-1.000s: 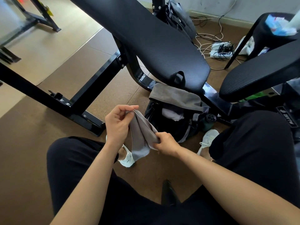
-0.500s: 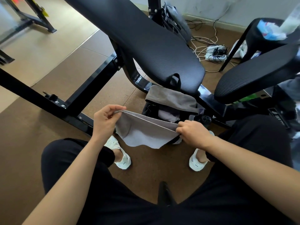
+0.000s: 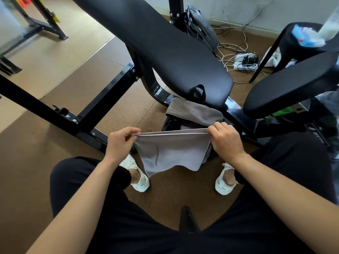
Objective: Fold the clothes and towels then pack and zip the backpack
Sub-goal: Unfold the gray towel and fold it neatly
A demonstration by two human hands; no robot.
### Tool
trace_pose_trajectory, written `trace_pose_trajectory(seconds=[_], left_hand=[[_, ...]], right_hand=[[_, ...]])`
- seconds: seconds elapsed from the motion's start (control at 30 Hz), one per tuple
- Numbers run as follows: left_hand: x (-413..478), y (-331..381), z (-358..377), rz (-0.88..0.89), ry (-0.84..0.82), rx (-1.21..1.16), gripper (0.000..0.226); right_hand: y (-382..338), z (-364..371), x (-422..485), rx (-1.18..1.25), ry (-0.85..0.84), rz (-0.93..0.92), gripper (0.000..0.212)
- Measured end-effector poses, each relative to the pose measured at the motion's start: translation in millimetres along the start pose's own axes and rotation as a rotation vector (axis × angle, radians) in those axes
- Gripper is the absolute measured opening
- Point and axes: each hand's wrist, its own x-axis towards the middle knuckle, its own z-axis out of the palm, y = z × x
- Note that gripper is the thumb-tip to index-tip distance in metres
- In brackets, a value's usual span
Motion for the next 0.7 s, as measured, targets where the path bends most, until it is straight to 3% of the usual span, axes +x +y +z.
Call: trace_pose_trajectory(seconds=[0.13, 0.3, 0.37, 0.47, 0.57, 0.7], left_hand=[[-1, -2, 1, -0.006, 0.024, 0.09, 0.026], [-1, 2, 3, -0.002, 0.102, 0.127, 0.025], [-1, 1, 5, 0.001, 0.054, 0.193, 0.024], [-3, 1, 10, -0.048, 0.001, 0.195, 0.022], [-1, -1, 13, -0.121, -0.016, 0.085, 0.024], [4, -5, 11, -0.311, -0.038, -0.184, 0.018]], right_hand=[[-2, -4, 2, 0.104, 0.06, 0.061, 0.024], [-5, -7, 1, 0.11, 0.012, 0.144, 0.048], [-5, -3, 0, 0.055, -0.138, 0.18, 0.04], [-5, -1, -1, 0.09, -0.296, 0.254, 0.011], [-3, -1, 1, 0.275, -0.296, 0.333, 0.007], [3, -6, 1, 0.721, -0.268, 0.49, 0.017]])
